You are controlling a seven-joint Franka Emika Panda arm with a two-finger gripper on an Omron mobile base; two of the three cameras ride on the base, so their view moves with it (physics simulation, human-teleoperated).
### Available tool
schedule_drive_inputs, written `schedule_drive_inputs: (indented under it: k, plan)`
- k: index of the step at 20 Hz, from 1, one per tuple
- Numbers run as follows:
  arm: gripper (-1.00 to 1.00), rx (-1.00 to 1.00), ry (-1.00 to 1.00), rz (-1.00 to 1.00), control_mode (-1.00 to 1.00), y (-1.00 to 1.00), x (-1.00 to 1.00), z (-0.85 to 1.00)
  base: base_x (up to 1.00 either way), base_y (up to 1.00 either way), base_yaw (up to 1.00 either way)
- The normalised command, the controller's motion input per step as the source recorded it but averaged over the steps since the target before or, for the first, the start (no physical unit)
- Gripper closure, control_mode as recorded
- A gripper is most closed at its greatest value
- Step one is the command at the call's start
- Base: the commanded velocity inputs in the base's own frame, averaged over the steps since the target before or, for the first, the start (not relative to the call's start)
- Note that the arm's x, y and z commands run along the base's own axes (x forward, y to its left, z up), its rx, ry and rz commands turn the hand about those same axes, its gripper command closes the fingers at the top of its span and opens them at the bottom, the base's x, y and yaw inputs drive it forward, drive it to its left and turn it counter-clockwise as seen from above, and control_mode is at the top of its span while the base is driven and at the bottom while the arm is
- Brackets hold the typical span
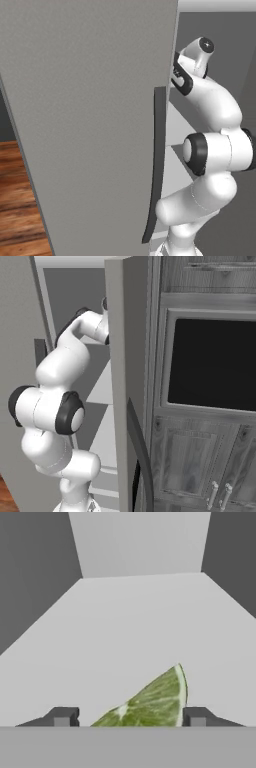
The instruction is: Take the lemon wedge, broccoli, and lemon from the freezer and place them in the bowl on the counter.
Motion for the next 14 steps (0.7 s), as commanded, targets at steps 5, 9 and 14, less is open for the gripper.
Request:
schedule_drive_inputs:
  k: [5,9,14]
  plan:
    - [1.0,0.0,0.0,0.0,-1.0,-0.19,0.05,-0.08,0.0,0.0,0.0]
    - [1.0,0.0,-0.01,0.0,-1.0,0.0,-0.05,0.0,0.0,0.0,0.0]
    - [1.0,0.0,-0.05,0.0,-1.0,0.0,-0.22,0.0,0.0,0.0,0.0]
